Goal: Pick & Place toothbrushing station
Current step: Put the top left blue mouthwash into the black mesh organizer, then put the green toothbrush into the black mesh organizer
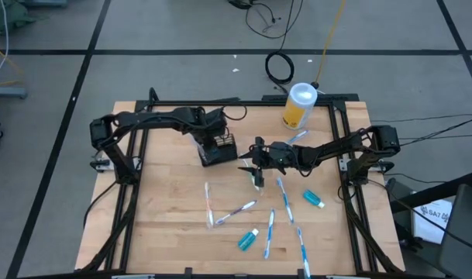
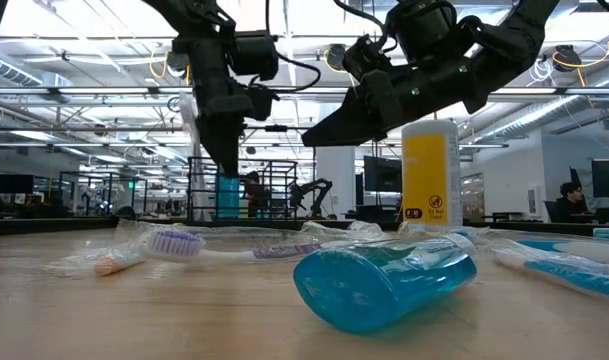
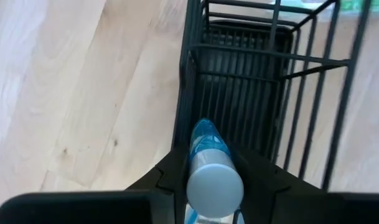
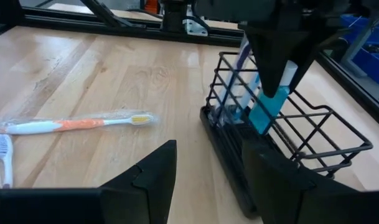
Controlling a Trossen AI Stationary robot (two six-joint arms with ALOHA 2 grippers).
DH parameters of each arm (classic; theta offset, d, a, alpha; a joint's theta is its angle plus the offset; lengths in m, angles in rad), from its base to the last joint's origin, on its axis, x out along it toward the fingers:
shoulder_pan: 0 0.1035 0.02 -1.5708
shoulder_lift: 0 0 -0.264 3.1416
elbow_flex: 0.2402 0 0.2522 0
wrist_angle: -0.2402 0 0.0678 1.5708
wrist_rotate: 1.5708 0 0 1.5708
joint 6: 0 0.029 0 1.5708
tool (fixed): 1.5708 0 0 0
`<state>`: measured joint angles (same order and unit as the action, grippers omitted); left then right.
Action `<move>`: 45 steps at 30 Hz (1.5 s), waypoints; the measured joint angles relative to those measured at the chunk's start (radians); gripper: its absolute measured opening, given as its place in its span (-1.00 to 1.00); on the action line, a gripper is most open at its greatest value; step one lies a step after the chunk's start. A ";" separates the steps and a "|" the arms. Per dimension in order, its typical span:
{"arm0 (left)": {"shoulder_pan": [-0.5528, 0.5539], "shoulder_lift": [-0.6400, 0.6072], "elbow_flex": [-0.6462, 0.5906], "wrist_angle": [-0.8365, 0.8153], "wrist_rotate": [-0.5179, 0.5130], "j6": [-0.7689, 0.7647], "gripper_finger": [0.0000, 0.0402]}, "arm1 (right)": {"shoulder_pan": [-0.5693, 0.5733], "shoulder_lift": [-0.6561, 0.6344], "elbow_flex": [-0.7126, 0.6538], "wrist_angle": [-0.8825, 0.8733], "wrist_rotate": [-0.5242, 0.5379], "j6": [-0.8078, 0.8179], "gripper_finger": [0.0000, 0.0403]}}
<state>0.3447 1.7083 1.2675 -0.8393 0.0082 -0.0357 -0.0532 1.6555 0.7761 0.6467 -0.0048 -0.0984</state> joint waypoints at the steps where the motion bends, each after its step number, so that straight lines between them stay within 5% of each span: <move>1: 0.000 0.003 0.000 0.000 0.002 -0.001 -0.49 | 0.000 0.000 0.000 0.000 0.000 0.005 -0.11; 29: -0.026 0.040 -0.005 0.033 -0.010 -0.045 -0.48 | 0.002 0.000 0.000 -0.001 0.000 0.008 -0.11; 45: -0.032 0.031 0.022 0.004 -0.011 -0.041 -0.07 | 0.002 0.000 0.000 0.000 0.000 0.006 -0.11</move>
<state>0.3126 1.7397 1.2894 -0.8355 -0.0029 -0.0769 -0.0509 1.6558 0.7761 0.6466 -0.0051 -0.0921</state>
